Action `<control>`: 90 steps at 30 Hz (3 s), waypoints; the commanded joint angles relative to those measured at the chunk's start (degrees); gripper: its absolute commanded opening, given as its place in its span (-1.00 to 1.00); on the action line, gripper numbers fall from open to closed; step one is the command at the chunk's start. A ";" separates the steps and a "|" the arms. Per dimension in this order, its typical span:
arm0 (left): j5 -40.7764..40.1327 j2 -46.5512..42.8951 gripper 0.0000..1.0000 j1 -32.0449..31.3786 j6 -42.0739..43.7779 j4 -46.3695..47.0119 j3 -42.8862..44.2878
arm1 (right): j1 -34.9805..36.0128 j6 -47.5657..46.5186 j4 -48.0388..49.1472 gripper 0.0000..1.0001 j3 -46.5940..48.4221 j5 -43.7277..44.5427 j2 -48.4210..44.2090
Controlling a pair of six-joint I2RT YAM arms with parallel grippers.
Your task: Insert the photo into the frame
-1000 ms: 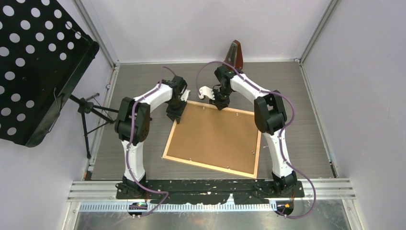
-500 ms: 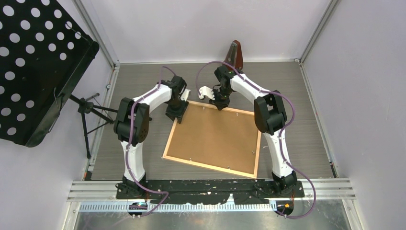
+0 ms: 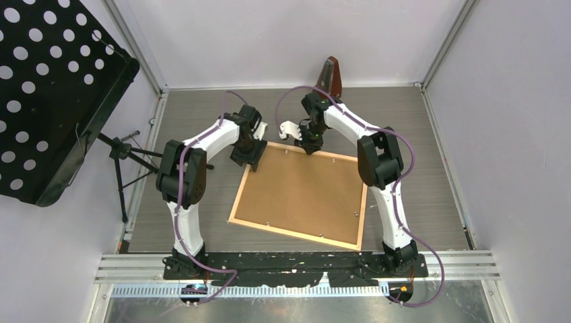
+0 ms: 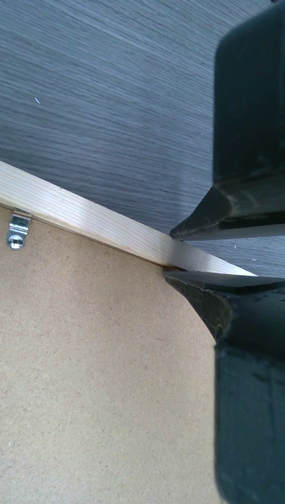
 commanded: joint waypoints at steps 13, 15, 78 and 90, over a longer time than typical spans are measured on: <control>5.59 -0.56 -0.25 4.76 -1.60 1.71 0.01 | 0.71 3.80 5.91 -0.14 -1.72 -0.28 -3.13; 6.13 -0.77 -0.28 5.00 -1.71 1.78 -0.36 | 0.72 5.05 6.76 -0.02 -2.10 0.09 -3.82; 11.27 -4.53 -1.00 5.37 -4.18 6.72 -8.24 | -32.85 49.75 17.66 -0.01 -50.63 -6.84 -31.44; 12.98 -5.54 -1.00 5.98 -4.22 6.34 -9.58 | -32.32 51.52 17.54 -0.64 -43.62 -8.22 -26.25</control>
